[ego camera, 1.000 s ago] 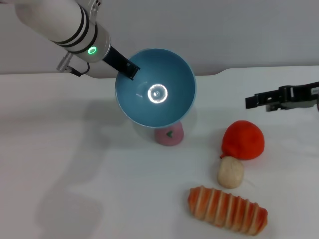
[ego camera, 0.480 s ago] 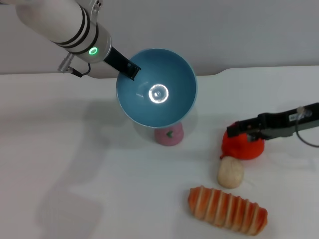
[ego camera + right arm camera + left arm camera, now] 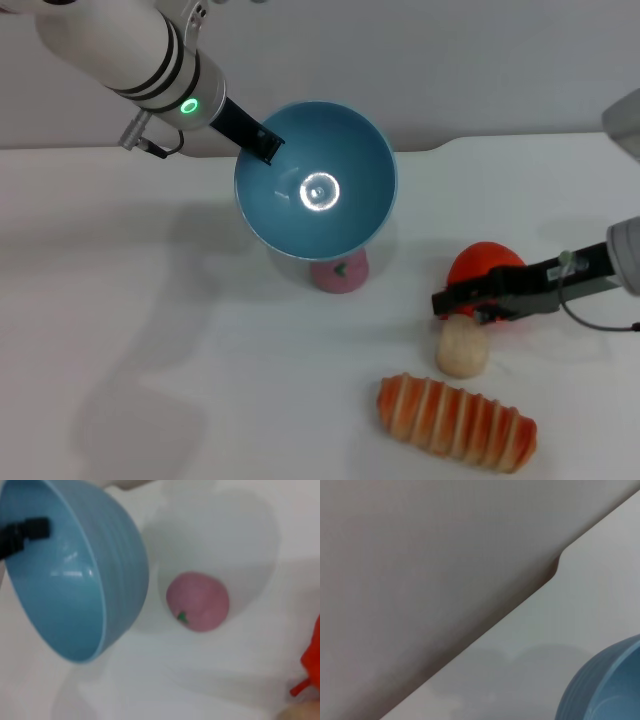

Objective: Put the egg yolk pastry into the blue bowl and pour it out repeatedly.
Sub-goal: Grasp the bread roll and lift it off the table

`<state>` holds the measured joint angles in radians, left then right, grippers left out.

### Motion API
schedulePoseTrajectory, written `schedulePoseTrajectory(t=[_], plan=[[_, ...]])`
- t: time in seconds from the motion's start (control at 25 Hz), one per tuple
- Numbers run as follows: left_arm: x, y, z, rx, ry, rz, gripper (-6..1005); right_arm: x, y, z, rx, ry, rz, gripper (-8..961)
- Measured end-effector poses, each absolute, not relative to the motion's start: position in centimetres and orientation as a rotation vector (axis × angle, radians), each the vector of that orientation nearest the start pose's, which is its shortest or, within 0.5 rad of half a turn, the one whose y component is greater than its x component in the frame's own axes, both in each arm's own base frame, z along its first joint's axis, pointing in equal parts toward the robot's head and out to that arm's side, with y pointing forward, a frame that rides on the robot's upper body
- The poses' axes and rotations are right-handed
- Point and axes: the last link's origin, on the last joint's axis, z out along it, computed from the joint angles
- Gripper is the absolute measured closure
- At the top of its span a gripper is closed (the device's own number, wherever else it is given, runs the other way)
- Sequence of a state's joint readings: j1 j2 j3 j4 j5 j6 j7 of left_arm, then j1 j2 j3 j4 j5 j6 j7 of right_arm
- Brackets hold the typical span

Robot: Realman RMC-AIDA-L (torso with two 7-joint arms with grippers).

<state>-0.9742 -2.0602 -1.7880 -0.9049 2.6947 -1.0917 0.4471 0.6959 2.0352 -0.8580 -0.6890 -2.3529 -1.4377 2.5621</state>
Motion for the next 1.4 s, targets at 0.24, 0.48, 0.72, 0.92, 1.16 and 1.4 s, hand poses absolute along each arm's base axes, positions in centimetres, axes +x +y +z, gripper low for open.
schedulePoseTrajectory(t=[0.24, 0.48, 0.72, 0.92, 1.16, 1.4], plan=[[-12.4, 45.6, -2.2, -2.371, -0.785, 0.301, 999, 25.5, 35.7, -1.6, -2.334, 1.952, 0.089, 163], [-12.4, 45.6, -2.2, -2.372, -0.778, 0.304, 999, 27.1, 34.6, 0.4, -2.285, 2.019, 0.100, 163], [-12.5, 45.6, -2.2, -2.374, -0.776, 0.309, 999, 28.1, 33.9, 3.5, -2.237, 2.038, 0.197, 164], [-12.5, 45.5, -2.3, -2.375, -0.779, 0.309, 999, 28.5, 33.4, 2.3, -2.234, 2.111, 0.155, 164], [-12.7, 45.4, -2.4, -2.379, -0.784, 0.313, 999, 29.0, 33.4, 1.6, -2.204, 2.130, 0.126, 165], [-12.9, 45.3, -2.5, -2.381, -0.787, 0.320, 1000, 30.2, 33.6, 1.5, -2.100, 2.152, 0.110, 165]])
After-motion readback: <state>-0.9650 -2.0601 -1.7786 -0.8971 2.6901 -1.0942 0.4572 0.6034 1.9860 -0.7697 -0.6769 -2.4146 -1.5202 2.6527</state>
